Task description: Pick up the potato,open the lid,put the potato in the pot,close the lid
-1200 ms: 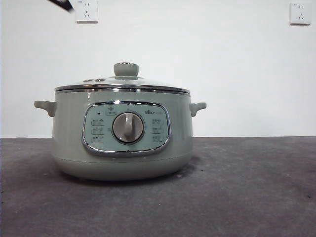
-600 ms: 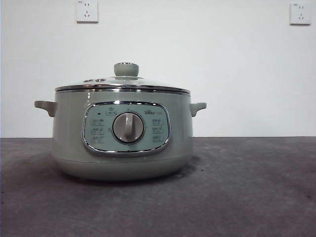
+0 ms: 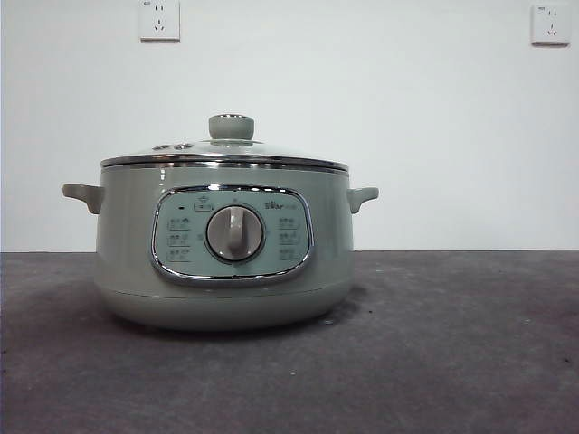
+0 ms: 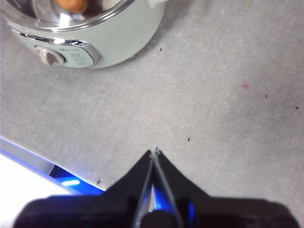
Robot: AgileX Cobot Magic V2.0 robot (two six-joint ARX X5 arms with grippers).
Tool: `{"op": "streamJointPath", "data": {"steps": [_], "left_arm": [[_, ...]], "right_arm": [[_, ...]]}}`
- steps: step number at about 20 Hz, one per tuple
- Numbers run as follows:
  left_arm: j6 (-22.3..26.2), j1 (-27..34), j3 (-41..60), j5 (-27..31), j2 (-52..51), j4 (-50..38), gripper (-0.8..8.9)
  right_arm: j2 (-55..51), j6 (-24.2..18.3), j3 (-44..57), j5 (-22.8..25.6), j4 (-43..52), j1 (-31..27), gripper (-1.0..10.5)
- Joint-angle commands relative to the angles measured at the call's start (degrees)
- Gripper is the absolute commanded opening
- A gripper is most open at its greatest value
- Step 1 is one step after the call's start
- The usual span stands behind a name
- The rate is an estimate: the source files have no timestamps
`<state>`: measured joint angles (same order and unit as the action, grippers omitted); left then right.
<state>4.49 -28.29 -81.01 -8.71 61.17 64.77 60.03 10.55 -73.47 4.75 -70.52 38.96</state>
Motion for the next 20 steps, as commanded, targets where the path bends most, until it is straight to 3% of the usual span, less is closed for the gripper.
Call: {"op": "streamJointPath", "data": {"steps": [1, 5, 7, 8, 10, 13, 15, 20], "left_arm": [[0.5, -0.2, 0.2, -0.3, 0.1, -2.9, -0.03], [0.8, 1.4, 0.4, 1.1, -1.0, -7.5, -0.03], [6.9, 3.8, 1.6, 0.9, -3.7, -7.3, -0.03], [7.0, 5.8, 3.9, 0.8, -5.9, -8.3, -0.03], [4.5, 11.1, 14.3, 0.8, -12.7, -17.0, -0.03], [0.9, 18.7, 38.8, 0.9, -26.9, -39.7, -0.03], [0.2, 22.2, 53.5, 0.9, -35.8, -50.2, -0.03], [-1.8, 24.5, 74.5, 1.2, -49.9, -59.4, -0.03]], "right_arm": [[0.1, -0.1, 0.7, 0.4, 0.4, 0.0, 0.0], [0.1, -0.1, 0.7, 0.7, 0.4, 0.0, 0.0], [0.1, -0.1, 0.7, 0.7, 0.4, 0.0, 0.0], [0.1, -0.1, 0.7, 0.9, 0.4, 0.0, 0.0], [0.1, -0.1, 0.7, 0.9, 0.4, 0.0, 0.0], [0.1, -0.1, 0.7, 0.9, 0.4, 0.0, 0.0], [0.1, -0.1, 0.7, 0.9, 0.4, 0.0, 0.0], [0.1, -0.1, 0.7, 0.9, 0.4, 0.0, 0.0]]}}
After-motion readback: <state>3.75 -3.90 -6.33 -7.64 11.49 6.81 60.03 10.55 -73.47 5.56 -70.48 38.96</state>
